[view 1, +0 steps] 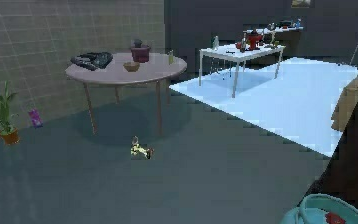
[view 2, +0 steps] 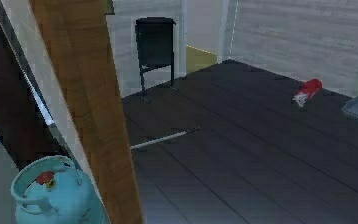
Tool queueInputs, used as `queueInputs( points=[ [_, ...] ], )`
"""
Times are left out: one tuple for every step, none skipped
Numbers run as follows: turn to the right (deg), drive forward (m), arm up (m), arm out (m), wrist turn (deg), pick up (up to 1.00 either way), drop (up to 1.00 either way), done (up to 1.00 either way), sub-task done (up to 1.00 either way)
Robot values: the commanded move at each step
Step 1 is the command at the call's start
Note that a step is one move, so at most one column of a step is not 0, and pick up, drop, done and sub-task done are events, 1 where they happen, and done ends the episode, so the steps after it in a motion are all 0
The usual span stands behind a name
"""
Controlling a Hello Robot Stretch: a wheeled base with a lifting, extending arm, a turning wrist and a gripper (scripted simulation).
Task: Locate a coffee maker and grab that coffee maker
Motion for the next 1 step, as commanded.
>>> queueInputs(
  points=[
    [12.0, 0.00, 0.00, 0.00, 0.0, 0.00, 0.00, 0.00, 0.00]
  ],
)
